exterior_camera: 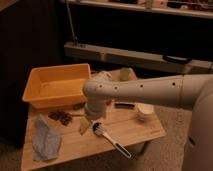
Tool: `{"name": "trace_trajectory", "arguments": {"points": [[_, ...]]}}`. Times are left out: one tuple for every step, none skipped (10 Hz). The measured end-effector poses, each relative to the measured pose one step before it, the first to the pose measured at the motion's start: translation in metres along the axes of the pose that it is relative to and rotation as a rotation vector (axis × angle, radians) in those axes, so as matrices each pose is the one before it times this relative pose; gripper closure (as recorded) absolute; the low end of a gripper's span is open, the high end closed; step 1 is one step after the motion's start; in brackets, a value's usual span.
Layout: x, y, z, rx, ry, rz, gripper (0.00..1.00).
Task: Wipe tray with brush
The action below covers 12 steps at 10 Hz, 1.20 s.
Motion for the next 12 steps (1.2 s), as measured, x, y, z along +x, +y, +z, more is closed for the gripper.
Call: {"name": "trace_trajectory", "arguments": {"points": [[0.00059, -0.00032, 0.00009, -0.00013, -0.00011, 0.00074, 0.20], [-0.00085, 0.00121, 0.00002, -0.00024, 0.00006, -0.00276, 0.20], [-0.00016, 0.00005, 0.00002, -0.00008, -0.00010, -0.00009, 0.20], [0.00019, -0.00023, 0.00012, 0.00009, 0.00033, 0.00040, 0.20], [-0.00012, 0.00007, -0.00005, -0.00001, -0.00015, -0.00017, 0.20], [0.00002, -0.00007, 0.00003, -0.00001, 0.00003, 0.00017, 0.20], [-0.00013, -0.00076, -0.00024, -0.00003, -0.00151, 0.00104, 0.20], [0.00051, -0.00321, -0.00064, 0.00836, -0.01052, -0.00205, 0.20], [0.00249, -0.00720, -0.00571, 0.03635, -0.03851, 0.00146, 0.20], [0.00934, -0.01441, -0.00726, 0.05528, -0.04761, 0.01290, 0.20], [0.01217, -0.01276, -0.00622, 0.02978, -0.03976, 0.01181, 0.20], [0.01342, -0.01428, -0.00365, 0.02351, -0.02713, 0.00928, 0.20]]}}
